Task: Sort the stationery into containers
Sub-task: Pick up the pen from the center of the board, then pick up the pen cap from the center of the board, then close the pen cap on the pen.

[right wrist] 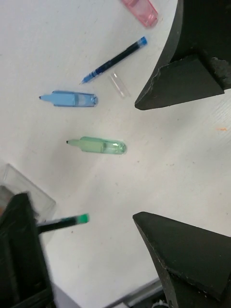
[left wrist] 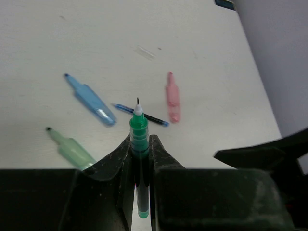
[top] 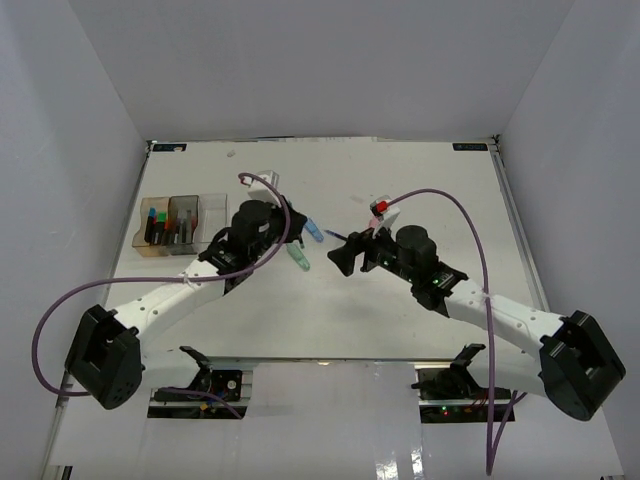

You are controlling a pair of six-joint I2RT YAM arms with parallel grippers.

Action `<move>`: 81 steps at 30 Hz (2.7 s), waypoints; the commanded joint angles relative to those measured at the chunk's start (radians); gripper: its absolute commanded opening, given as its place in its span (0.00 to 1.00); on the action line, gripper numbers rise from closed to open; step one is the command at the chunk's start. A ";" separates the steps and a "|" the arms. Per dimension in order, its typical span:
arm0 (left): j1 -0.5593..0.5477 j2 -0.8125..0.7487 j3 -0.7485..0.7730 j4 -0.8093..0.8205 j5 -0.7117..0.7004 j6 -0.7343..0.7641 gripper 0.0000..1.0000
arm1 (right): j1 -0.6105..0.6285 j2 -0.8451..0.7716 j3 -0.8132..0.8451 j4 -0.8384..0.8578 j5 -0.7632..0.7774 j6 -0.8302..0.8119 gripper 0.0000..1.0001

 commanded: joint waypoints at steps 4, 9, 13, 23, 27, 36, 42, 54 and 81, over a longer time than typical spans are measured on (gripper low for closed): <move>0.238 -0.074 0.128 -0.261 0.117 0.255 0.18 | -0.002 0.175 0.205 -0.211 0.130 -0.089 0.98; 0.297 -0.087 0.185 -0.349 0.124 0.375 0.18 | -0.004 0.361 0.378 -0.380 0.164 -0.068 0.95; 0.338 -0.124 0.119 -0.354 0.140 0.392 0.18 | -0.002 0.517 0.524 -0.482 0.290 0.003 0.83; 0.352 -0.144 0.056 -0.342 0.208 0.424 0.19 | -0.002 0.740 0.707 -0.653 0.465 0.178 0.65; 0.352 -0.158 0.052 -0.340 0.220 0.433 0.19 | -0.002 0.797 0.771 -0.704 0.485 0.225 0.61; 0.352 -0.173 0.047 -0.334 0.258 0.450 0.20 | -0.002 0.866 0.791 -0.721 0.477 0.274 0.51; 0.352 -0.176 0.044 -0.331 0.274 0.461 0.20 | -0.002 0.884 0.793 -0.719 0.462 0.280 0.43; 0.352 -0.178 0.033 -0.320 0.309 0.473 0.20 | 0.001 0.842 0.738 -0.690 0.445 0.268 0.25; 0.350 -0.201 -0.046 -0.136 1.006 0.527 0.20 | 0.059 0.171 0.403 0.190 -0.029 -0.074 0.16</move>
